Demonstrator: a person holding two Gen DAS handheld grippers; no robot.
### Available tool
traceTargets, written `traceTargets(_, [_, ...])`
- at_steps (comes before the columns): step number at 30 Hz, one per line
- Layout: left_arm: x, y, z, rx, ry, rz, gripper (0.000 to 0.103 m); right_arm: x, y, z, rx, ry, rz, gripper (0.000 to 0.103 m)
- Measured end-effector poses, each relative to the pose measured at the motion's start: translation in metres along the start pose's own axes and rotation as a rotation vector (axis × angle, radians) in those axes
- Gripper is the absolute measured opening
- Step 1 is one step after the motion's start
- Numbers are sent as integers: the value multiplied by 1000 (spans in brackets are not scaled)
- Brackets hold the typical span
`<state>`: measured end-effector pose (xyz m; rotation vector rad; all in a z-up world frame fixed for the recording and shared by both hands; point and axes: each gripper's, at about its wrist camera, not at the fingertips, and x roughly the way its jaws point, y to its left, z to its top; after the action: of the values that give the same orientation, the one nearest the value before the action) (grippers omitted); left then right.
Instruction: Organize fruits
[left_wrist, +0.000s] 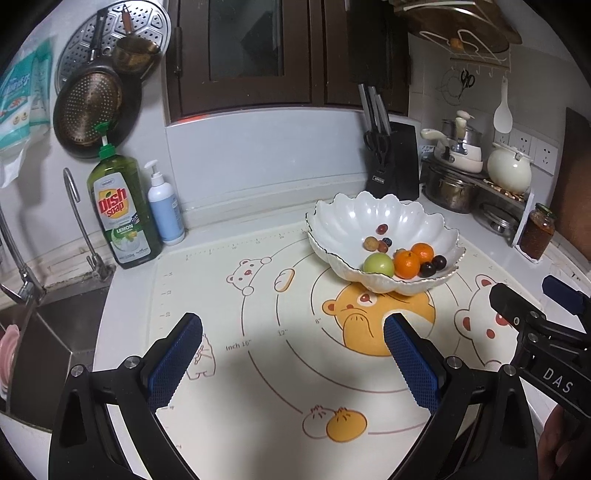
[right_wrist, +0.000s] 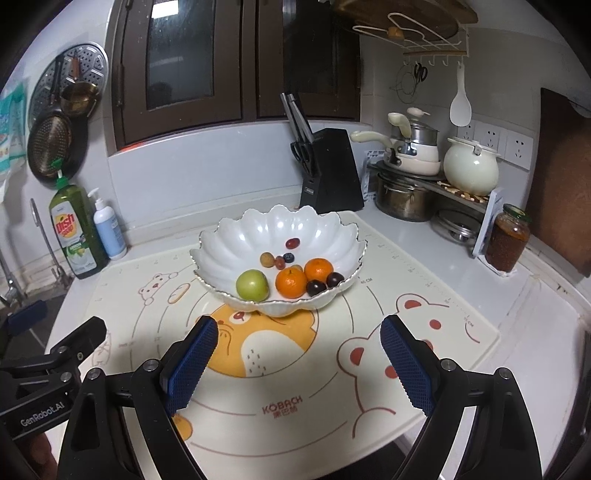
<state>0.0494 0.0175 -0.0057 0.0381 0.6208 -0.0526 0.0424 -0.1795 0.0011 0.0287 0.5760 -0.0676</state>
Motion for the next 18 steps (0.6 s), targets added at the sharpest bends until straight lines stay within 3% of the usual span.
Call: traceTargets(18, [-37, -3, -30, 18, -34, 25, 102, -29, -3, -30, 11, -21, 31, 90])
